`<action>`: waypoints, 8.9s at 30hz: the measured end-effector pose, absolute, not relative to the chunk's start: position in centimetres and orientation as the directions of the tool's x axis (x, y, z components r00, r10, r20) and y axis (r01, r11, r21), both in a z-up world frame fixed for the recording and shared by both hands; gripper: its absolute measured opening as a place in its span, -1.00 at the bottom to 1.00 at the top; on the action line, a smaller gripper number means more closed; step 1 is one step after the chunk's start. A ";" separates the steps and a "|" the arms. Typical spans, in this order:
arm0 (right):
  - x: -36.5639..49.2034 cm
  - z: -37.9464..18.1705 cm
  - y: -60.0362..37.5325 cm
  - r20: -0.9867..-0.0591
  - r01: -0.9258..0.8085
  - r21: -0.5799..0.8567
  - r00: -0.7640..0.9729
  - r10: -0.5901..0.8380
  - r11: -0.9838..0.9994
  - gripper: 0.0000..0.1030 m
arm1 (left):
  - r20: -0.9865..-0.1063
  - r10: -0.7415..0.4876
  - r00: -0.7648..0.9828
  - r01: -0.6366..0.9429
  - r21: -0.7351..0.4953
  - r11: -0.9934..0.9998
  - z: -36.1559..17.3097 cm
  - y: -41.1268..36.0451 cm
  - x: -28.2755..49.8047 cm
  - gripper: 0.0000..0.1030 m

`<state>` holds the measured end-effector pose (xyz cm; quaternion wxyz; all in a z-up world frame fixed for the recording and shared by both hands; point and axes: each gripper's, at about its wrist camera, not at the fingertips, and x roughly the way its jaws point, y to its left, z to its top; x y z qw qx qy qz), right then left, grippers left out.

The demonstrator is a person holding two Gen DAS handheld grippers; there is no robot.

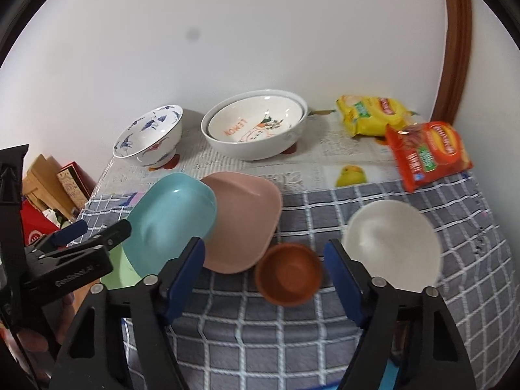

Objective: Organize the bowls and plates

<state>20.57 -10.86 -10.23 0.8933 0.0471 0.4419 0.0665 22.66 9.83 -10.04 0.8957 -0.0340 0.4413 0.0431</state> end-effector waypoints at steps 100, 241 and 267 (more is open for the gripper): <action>14.1 -10.7 -8.5 -0.731 0.001 0.385 0.611 0.304 0.923 -0.81 | -0.768 -0.178 0.616 0.032 -0.201 0.979 -7.1 10.6 14.3 -0.66; 26.8 -17.8 6.6 -0.825 -0.337 0.217 0.438 0.357 0.916 -0.82 | -0.843 -0.078 0.532 -0.237 -0.237 0.942 -14.9 22.6 20.6 -0.66; 25.8 -16.6 2.6 -0.787 -0.305 0.234 0.498 0.364 0.923 -0.20 | -0.869 -0.072 0.489 -0.182 -0.182 0.966 -15.7 20.0 19.7 -0.18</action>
